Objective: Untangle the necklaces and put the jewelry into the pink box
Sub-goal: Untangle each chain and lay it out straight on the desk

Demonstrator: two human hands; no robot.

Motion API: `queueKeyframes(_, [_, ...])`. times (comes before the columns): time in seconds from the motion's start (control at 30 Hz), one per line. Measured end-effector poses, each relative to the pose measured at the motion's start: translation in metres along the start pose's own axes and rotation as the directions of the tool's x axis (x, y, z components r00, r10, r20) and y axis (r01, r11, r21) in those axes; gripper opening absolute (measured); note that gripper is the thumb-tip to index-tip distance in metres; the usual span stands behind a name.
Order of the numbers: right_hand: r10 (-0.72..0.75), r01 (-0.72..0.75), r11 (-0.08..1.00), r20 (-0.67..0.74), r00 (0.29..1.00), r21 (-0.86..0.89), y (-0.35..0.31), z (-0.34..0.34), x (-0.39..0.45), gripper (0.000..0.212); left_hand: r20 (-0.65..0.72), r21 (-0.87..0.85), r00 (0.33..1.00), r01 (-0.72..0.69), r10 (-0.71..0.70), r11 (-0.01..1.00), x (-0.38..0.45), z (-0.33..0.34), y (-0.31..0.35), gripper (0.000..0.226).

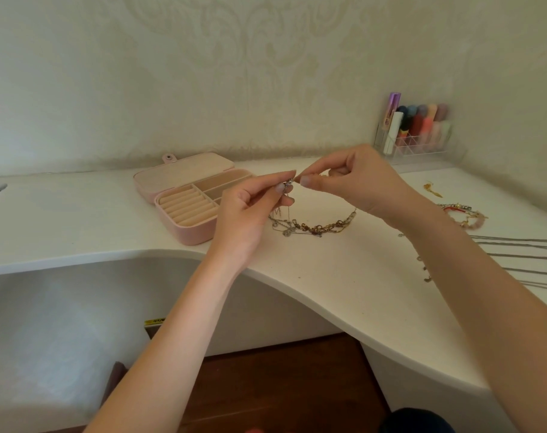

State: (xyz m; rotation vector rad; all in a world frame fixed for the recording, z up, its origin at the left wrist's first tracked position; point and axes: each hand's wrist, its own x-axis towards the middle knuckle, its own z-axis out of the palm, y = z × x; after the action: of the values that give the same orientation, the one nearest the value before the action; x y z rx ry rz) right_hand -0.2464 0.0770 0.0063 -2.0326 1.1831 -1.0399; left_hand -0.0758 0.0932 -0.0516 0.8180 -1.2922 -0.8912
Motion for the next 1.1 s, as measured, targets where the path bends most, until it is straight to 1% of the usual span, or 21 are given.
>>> queueKeyframes(0.07, [0.030,-0.032,0.998,0.036,0.999,0.047,0.000,-0.001,-0.001,0.010,0.007,0.013,1.000,-0.011,0.011,1.000,0.000,-0.001,-0.001,0.027])
queueKeyframes(0.17, [0.081,-0.085,0.995,0.086,0.993,0.045,0.000,0.000,-0.003,0.010,0.018,0.016,1.000,-0.020,0.019,1.000,0.000,-0.002,-0.002,0.028])
queueKeyframes(0.27, [0.107,-0.110,0.993,0.061,0.992,0.046,0.001,0.001,-0.002,0.006,0.036,0.035,0.999,-0.029,0.028,0.999,0.000,-0.002,-0.003,0.031])
queueKeyframes(0.33, [0.106,-0.109,0.992,0.048,0.993,0.058,0.000,0.002,-0.002,0.008,0.035,0.038,0.999,-0.027,0.025,0.999,0.001,-0.002,-0.004,0.032])
queueKeyframes(0.43, [0.124,-0.126,0.990,0.035,0.992,0.067,-0.002,0.003,-0.002,0.011,0.020,-0.017,1.000,-0.021,0.022,1.000,0.001,-0.001,-0.002,0.030])
queueKeyframes(0.5, [0.164,-0.166,0.982,0.033,0.986,0.088,-0.001,0.005,-0.001,0.010,0.016,-0.035,1.000,-0.019,0.020,0.999,0.001,0.000,-0.002,0.028])
queueKeyframes(0.57, [0.223,-0.230,0.959,0.058,0.973,0.166,0.000,0.010,0.000,0.007,0.014,-0.006,1.000,-0.017,0.017,1.000,0.000,0.000,-0.002,0.027])
queueKeyframes(0.63, [0.271,-0.291,0.921,0.108,0.956,0.260,0.000,0.015,-0.002,0.008,0.005,0.017,1.000,-0.016,0.016,1.000,0.000,0.001,-0.002,0.029])
queueKeyframes(0.73, [0.308,-0.350,0.874,0.172,0.936,0.338,0.000,0.017,-0.003,0.005,-0.002,0.046,1.000,-0.024,0.024,0.999,0.000,0.002,-0.002,0.028])
queueKeyframes(0.8, [0.333,-0.383,0.850,0.193,0.923,0.363,-0.001,0.018,-0.002,0.005,-0.009,0.059,1.000,-0.021,0.022,0.998,0.000,0.001,-0.002,0.027])
queueKeyframes(0.87, [0.361,-0.413,0.826,0.202,0.910,0.385,-0.002,0.019,-0.002,0.003,-0.018,0.032,1.000,-0.003,0.003,0.999,0.000,0.002,0.000,0.025])
queueKeyframes(1.0, [0.395,-0.442,0.795,0.199,0.897,0.414,-0.001,0.019,-0.002,0.018,-0.021,-0.029,1.000,0.007,-0.008,1.000,-0.002,0.002,0.002,0.015])
queueKeyframes(1.1, [0.392,-0.439,0.803,0.198,0.899,0.404,-0.002,0.021,-0.002,0.016,-0.003,-0.024,1.000,-0.010,0.010,1.000,-0.002,0.002,0.002,0.020])
